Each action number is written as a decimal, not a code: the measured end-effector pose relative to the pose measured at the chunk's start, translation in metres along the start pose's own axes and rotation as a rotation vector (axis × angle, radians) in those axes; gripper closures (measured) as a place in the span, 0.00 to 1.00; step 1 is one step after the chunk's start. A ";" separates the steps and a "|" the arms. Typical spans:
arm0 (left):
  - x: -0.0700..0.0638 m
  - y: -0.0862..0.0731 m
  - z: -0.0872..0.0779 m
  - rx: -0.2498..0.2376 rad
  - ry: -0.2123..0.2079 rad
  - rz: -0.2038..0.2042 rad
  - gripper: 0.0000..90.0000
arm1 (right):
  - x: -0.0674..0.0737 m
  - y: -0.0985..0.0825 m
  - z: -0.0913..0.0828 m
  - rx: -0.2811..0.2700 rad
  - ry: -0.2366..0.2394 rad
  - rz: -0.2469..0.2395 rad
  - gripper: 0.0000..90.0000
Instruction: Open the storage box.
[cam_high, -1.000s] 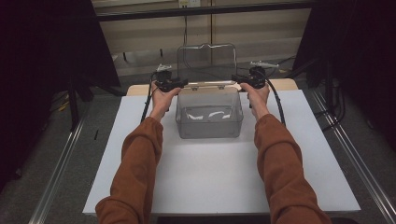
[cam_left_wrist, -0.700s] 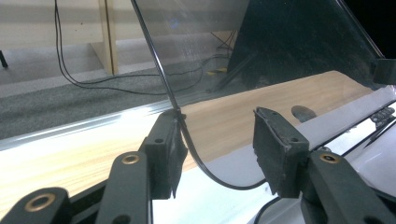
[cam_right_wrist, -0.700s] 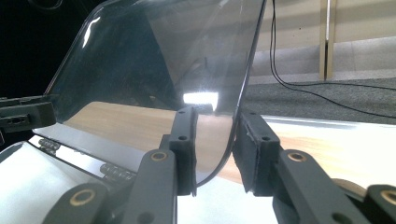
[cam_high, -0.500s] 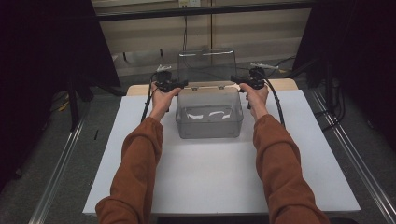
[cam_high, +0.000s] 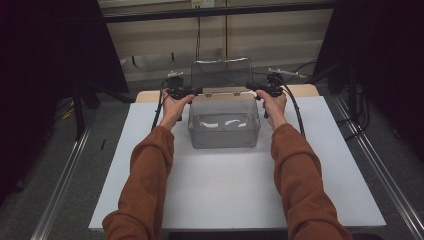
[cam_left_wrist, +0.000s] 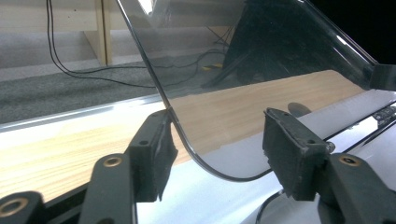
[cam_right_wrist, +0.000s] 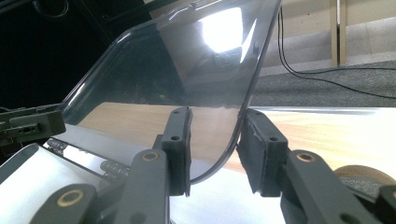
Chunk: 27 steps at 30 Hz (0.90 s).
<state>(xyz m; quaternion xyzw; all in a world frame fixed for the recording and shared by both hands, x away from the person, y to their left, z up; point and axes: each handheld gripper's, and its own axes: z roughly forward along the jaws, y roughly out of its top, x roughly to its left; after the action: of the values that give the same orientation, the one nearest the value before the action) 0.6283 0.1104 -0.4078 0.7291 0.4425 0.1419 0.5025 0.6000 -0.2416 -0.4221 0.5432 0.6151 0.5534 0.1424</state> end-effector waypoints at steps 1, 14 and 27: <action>0.000 0.000 0.000 0.001 0.009 0.013 0.45 | 0.000 0.000 0.000 0.002 -0.001 0.002 0.70; -0.006 -0.001 0.002 -0.016 0.013 0.038 0.37 | 0.001 0.000 0.000 0.008 -0.072 -0.046 0.73; -0.004 -0.003 -0.001 -0.028 0.020 0.034 0.29 | 0.007 0.001 -0.002 -0.016 -0.088 -0.112 0.62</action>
<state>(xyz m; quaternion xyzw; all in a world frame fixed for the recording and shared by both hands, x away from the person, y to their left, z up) 0.6235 0.1082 -0.4092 0.7280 0.4330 0.1640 0.5056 0.5959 -0.2370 -0.4178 0.5306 0.6332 0.5251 0.2044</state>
